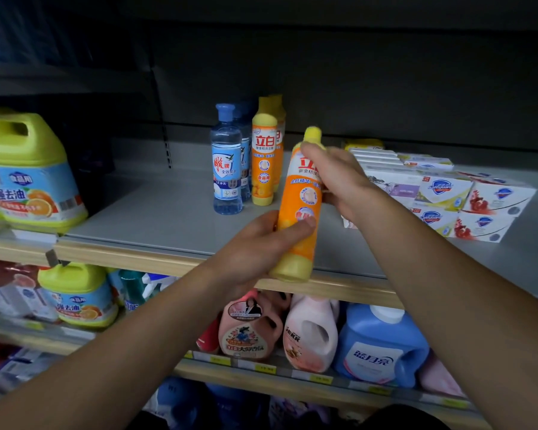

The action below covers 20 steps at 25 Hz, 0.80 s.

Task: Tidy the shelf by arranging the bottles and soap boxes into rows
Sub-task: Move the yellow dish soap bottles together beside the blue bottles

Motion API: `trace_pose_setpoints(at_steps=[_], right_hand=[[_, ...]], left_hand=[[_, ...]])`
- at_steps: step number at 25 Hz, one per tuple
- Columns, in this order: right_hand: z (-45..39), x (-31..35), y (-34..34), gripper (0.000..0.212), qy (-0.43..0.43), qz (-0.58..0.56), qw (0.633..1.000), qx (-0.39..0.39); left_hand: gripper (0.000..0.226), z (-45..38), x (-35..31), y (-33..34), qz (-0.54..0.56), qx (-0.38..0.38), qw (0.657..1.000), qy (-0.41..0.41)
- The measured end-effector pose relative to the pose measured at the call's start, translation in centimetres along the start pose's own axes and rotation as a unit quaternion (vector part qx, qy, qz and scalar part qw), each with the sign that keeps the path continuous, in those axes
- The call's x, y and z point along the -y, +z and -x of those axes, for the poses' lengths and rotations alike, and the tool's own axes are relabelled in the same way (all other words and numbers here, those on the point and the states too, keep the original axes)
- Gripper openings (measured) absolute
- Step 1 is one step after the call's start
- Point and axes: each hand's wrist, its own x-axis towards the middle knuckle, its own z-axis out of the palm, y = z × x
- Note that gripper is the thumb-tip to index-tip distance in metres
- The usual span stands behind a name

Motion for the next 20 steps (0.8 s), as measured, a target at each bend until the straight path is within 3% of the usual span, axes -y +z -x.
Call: trace_pose_setpoints(at_steps=[2,4,6,8,17,20], right_hand=[[0.6,0.9,0.0,0.019,-0.124,0.020,0.992,-0.017],[1.6,1.2,0.3,0.032,-0.211,0.051,0.976,-0.001],[2.4,0.9,1.0,0.052,-0.263,0.084,0.961,0.010],[2.7,0.4,1.6,0.059,-0.288,0.110,0.951,0.005],[1.0,-1.2,1.9,0.060,-0.213,0.081,0.974,-0.015],[1.6,-2.8,1.7,0.062,-0.175,0.115,0.978,0.000]], left_hand=[[0.033,-1.4,0.9,-1.1,-0.096,-0.037,0.992,0.078],[0.034,-3.1,1.7,-2.4,-0.163,-0.068,0.978,0.113],[0.036,-4.6,2.6,-3.2,-0.201,-0.073,0.968,0.130],[0.040,-5.7,3.7,-3.6,-0.228,-0.079,0.960,0.145],[0.048,-7.3,5.0,-3.6,-0.259,-0.085,0.947,0.167],[0.060,-6.9,4.9,-5.0,-0.298,-0.074,0.939,0.157]])
